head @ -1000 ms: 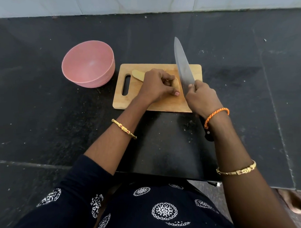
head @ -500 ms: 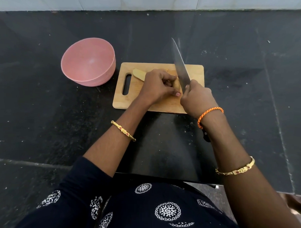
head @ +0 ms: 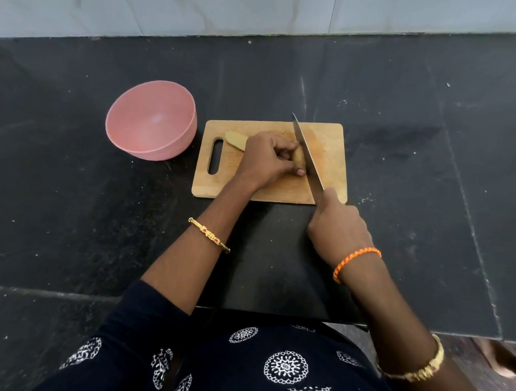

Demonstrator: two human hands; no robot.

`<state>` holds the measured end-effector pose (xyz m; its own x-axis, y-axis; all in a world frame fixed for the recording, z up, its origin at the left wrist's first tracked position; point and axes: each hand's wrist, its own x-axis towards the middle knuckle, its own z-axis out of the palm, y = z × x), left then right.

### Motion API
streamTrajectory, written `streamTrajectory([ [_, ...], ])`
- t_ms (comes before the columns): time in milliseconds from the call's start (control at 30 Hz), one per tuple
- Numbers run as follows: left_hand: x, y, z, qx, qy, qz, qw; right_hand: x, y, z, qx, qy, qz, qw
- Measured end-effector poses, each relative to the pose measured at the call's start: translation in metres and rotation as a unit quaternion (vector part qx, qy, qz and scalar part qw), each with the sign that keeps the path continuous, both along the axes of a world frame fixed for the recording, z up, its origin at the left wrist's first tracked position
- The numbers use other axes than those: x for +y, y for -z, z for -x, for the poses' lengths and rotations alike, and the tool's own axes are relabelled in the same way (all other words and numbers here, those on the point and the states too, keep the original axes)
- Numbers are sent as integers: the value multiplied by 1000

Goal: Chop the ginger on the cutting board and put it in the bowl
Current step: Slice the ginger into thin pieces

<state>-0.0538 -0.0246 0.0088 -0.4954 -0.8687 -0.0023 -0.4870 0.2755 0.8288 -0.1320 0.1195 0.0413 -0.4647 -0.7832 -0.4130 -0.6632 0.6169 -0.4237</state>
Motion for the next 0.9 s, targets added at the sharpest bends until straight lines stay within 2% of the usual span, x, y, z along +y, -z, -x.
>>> streamTrajectory([
  [100,-1,-1,1,-12,0,-10,1000,19,-7,8,-19,5,4,1000],
  [300,0,-2,2,-27,-10,-22,999,0,-7,14,-18,35,122,992],
  [633,2,-3,1,-29,-13,-9,999,-35,0,16,-69,27,125,989],
  [900,3,-3,1,-21,-13,-11,1000,-43,-2,16,-46,17,112,993],
])
